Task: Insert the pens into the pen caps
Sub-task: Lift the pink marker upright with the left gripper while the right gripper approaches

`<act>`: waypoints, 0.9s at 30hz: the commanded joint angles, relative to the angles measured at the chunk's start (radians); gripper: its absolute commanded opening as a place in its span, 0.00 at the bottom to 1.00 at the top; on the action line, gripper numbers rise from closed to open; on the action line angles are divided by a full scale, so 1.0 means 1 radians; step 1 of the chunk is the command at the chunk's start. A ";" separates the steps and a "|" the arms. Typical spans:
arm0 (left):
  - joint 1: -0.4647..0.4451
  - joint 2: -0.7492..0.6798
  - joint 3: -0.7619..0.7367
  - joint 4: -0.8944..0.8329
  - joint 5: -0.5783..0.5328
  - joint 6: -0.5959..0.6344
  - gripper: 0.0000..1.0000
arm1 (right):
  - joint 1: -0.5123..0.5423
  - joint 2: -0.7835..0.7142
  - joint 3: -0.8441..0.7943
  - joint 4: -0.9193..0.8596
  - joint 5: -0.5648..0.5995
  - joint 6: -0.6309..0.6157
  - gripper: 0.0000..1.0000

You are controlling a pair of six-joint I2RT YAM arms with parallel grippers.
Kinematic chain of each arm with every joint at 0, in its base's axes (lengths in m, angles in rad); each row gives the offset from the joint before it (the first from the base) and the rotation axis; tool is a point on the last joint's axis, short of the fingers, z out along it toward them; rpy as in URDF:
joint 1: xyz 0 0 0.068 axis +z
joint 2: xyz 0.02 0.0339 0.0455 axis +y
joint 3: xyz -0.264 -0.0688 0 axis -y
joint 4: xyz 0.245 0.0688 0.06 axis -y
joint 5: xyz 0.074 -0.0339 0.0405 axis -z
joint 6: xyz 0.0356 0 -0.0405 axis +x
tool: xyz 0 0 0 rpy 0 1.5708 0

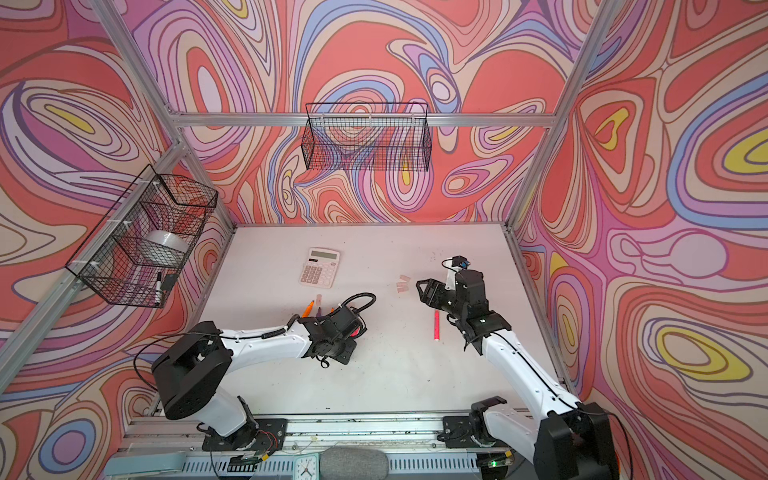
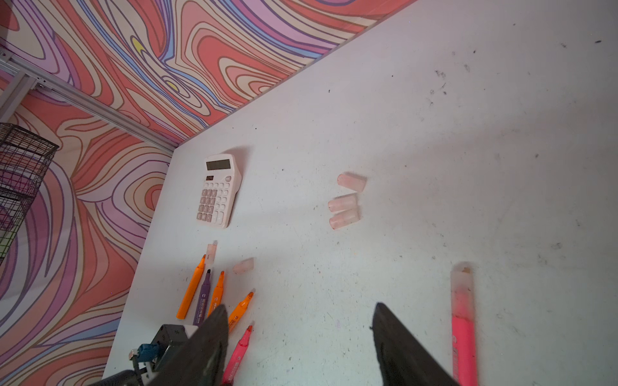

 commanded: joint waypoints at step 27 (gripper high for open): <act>-0.008 -0.293 -0.112 0.803 0.134 0.325 0.00 | 0.048 -0.197 -0.213 0.391 -0.118 0.099 0.71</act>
